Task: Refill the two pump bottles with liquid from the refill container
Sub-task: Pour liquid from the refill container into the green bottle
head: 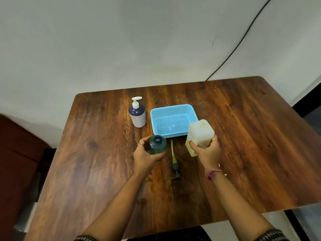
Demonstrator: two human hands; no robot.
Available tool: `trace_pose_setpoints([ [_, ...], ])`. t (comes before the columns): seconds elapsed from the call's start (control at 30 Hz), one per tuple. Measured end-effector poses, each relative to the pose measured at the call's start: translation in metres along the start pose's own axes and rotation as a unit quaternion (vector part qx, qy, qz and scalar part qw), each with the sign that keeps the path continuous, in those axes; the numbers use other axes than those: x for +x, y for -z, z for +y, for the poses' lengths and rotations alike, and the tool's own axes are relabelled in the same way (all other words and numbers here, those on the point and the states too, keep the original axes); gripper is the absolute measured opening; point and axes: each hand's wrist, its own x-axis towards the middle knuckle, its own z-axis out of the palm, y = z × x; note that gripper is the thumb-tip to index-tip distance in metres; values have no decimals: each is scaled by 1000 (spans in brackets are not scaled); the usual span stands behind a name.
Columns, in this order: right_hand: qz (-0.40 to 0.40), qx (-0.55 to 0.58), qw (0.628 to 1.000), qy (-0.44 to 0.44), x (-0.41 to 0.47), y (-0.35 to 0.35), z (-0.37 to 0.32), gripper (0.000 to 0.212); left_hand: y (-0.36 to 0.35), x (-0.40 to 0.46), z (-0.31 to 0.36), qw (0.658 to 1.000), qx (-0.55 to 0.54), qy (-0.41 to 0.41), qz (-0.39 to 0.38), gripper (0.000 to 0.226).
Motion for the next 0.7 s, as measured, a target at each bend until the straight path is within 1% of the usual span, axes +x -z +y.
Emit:
trace_pose_setpoints([
  [0.13,4,20,1000,-4,-19,-2,26,77,-5,-7,-16,999,22,-1,-28,72],
  [0.27,21,35,999,-21,-28,-4,35,73,-6,-7,-27,998,20,10,-53,69],
  [0.4,25,50,998,-34,-36,-4,41,74,-3,-8,-39,998,13,22,-57,69],
  [0.53,3,37,999,-31,-39,4,42,80,-2,-10,-46,998,-16,24,-63,71],
  [0.6,-14,28,998,-63,-42,4,40,86,-2,-10,-50,997,-32,26,-66,72],
  [0.67,-10,32,992,-120,-53,1,38,91,-3,-11,-54,996,-43,28,-68,75],
  [0.7,-15,25,986,-162,-61,3,42,89,-4,-12,-56,996,-46,30,-71,77],
])
